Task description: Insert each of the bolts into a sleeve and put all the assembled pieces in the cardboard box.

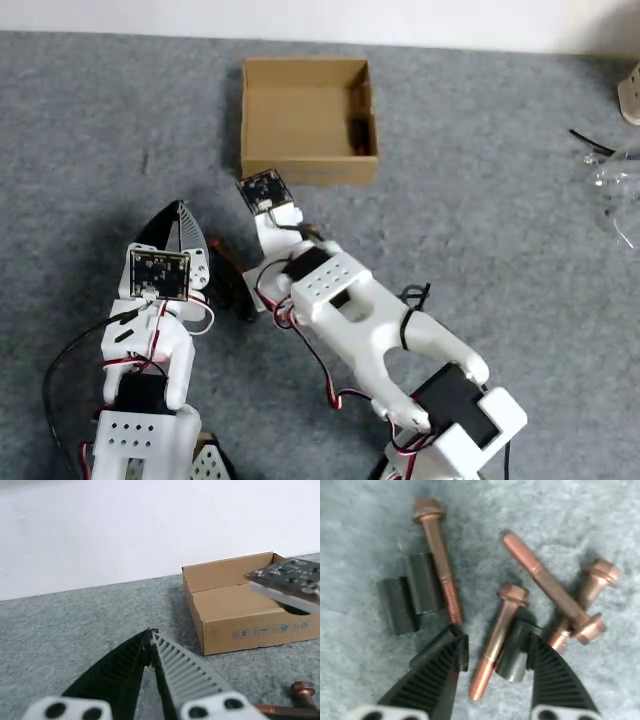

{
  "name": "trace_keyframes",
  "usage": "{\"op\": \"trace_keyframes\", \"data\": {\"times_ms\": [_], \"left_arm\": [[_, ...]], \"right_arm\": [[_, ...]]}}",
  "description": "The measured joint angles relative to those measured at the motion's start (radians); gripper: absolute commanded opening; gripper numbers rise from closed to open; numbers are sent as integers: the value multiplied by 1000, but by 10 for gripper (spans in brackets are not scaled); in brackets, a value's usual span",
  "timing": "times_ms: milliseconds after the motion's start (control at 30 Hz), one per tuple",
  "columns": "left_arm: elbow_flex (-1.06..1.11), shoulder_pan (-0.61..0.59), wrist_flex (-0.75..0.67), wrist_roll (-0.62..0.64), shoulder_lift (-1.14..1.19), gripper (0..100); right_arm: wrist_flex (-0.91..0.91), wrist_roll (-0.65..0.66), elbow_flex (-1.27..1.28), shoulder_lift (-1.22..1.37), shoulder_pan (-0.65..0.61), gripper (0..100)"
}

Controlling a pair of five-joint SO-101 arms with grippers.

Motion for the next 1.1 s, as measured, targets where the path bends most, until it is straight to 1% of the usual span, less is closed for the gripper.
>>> {"op": "trace_keyframes", "data": {"times_ms": [400, 733, 1100], "left_arm": [[0, 0, 0, 0, 0, 8], [0, 0, 0, 0, 0, 9], [0, 0, 0, 0, 0, 9]], "right_arm": [[0, -9, -2, 0, 0, 166], [0, -9, 0, 0, 44, 166], [0, -12, 0, 0, 48, 166]]}}
